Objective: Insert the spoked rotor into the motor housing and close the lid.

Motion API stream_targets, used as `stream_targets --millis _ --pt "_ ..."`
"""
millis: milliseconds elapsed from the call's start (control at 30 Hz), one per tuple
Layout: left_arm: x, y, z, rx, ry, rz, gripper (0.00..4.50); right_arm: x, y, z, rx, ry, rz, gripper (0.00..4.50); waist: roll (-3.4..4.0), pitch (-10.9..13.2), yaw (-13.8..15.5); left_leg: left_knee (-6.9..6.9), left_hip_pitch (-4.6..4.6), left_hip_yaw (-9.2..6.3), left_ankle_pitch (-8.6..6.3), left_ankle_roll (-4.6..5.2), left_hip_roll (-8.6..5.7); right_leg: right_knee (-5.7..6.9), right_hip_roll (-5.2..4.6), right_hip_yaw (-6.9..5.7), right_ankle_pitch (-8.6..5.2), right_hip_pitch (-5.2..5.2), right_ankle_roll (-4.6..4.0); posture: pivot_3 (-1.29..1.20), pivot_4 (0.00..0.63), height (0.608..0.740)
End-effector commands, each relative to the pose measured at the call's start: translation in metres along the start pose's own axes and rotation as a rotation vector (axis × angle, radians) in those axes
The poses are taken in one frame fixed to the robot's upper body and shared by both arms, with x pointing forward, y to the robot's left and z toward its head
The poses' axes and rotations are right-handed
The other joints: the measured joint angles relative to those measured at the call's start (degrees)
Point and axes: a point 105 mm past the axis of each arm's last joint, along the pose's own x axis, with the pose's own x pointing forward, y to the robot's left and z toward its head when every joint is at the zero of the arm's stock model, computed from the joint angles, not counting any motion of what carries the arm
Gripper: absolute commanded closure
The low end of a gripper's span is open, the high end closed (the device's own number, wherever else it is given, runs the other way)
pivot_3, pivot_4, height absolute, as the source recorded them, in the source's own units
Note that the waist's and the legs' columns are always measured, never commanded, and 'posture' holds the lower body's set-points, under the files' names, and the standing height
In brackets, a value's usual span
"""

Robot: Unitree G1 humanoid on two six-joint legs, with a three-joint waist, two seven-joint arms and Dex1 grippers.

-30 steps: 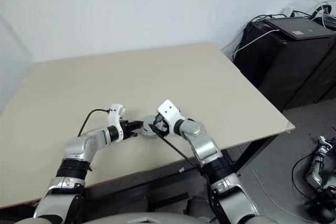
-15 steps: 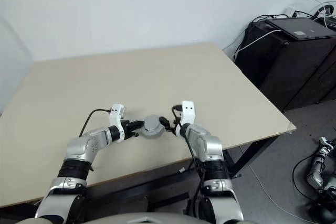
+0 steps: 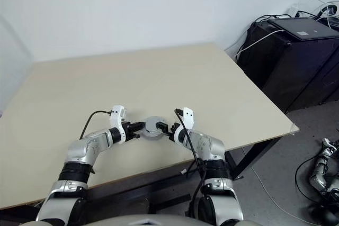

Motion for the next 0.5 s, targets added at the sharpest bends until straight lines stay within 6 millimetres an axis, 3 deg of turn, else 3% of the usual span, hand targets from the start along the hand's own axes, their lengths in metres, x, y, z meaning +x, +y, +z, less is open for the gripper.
stream_targets --millis 33,267,500 --pt "0.007 -0.015 -0.009 -0.005 0.035 -0.057 4.5 0.008 0.03 0.002 0.048 0.002 0.106 0.04 0.0 0.0 0.0 0.0 0.0 0.0 0.0 0.0 0.0 0.0 0.0 0.0 0.0 0.0 0.0 0.0 0.0 0.74" --pt "0.006 -0.015 -0.01 -0.003 0.034 -0.056 4.5 0.009 0.04 -0.009 0.2 0.052 0.194 0.04 0.0 0.0 0.0 -0.02 0.0 -0.03 0.0 0.0 0.0 0.0 0.0 0.0 0.0 0.0 0.0 0.0 0.0 0.74" --pt "0.004 -0.014 -0.011 -0.005 0.033 -0.052 4.5 0.009 0.043 -0.004 0.348 0.031 0.244 0.04 0.0 0.0 0.0 -0.06 0.0 -0.12 0.0 0.0 0.01 -0.02 0.0 0.0 -0.01 -0.01 0.0 0.0 0.0 0.74"
